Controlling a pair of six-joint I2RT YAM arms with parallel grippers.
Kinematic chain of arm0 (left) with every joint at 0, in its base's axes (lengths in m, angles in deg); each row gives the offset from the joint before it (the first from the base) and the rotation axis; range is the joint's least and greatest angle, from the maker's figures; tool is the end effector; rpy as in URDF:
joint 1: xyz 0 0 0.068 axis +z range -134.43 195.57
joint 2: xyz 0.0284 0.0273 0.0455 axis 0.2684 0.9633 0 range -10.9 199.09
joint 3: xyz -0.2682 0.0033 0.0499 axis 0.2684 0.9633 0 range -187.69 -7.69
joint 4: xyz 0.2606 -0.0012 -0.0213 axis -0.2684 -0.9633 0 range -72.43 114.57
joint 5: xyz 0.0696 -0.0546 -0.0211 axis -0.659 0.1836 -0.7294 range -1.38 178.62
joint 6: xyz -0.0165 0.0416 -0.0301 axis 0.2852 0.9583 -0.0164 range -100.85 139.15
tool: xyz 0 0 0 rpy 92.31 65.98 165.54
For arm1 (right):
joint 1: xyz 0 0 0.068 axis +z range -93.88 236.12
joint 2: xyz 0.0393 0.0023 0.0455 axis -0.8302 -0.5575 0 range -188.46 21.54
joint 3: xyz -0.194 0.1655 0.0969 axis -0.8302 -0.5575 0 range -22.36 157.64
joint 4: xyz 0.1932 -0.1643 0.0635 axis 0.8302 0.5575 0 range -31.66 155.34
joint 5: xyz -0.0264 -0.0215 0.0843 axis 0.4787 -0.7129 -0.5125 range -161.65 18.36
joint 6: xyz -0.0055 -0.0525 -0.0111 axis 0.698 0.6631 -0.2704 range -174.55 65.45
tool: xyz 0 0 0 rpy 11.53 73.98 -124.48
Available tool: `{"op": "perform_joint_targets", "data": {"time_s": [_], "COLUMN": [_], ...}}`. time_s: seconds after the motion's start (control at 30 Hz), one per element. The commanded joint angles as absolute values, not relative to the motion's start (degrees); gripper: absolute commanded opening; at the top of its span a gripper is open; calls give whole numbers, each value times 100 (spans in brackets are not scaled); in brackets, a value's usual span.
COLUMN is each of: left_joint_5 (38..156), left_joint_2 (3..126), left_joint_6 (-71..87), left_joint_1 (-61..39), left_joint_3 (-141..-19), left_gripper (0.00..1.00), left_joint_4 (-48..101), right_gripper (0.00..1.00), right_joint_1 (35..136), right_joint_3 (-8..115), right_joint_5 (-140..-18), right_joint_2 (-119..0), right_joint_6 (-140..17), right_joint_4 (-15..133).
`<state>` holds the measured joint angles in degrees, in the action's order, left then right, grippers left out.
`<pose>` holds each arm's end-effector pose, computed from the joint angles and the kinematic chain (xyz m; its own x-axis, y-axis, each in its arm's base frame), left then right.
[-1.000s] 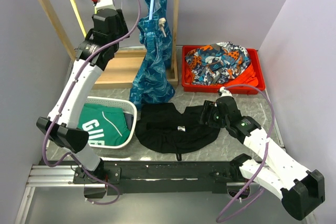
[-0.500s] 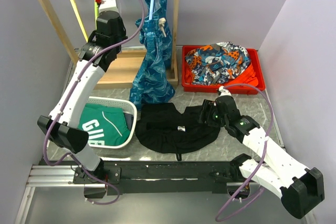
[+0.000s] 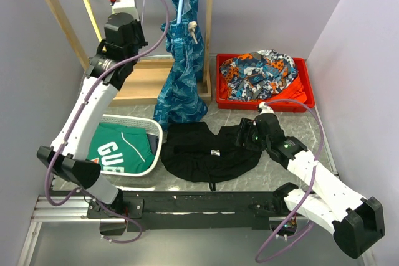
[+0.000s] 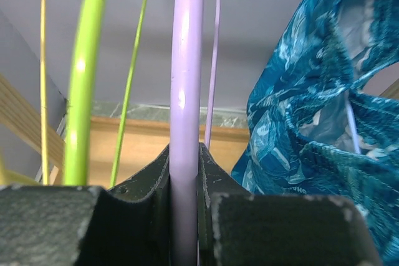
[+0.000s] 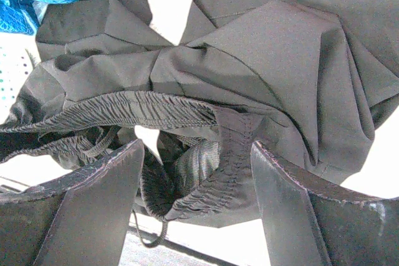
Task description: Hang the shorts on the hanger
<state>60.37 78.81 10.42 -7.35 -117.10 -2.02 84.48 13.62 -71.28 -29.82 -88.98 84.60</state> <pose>0.3140 -0.1145 0.5039 -0.0956 -0.1048 -0.9899 -0.1056 0.9899 -0.0946 0.1666 0.0897 0.2397 -0.7484 0.2385 -0.6189 -0.0579 0.9061 0.4191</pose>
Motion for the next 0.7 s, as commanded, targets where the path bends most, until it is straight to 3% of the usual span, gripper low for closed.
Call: {"op": "perform_joint_targets", "data": {"time_s": [0.0, 0.67], "left_joint_5": [6190, 6542], "left_joint_2": [7505, 5995], "left_joint_6": [1221, 703], "left_joint_1": [-737, -1053], "left_joint_3": [-11747, -10455], "left_gripper": [1, 1], "left_joint_4": [339, -618], "right_gripper": [76, 76], "right_joint_1": [8460, 8468], "right_joint_3": [1341, 1262], "right_joint_5": [-7147, -7147], "right_joint_2": [-2997, -2962], "right_joint_6": [-8856, -8865], "right_joint_4": [8216, 8207]}}
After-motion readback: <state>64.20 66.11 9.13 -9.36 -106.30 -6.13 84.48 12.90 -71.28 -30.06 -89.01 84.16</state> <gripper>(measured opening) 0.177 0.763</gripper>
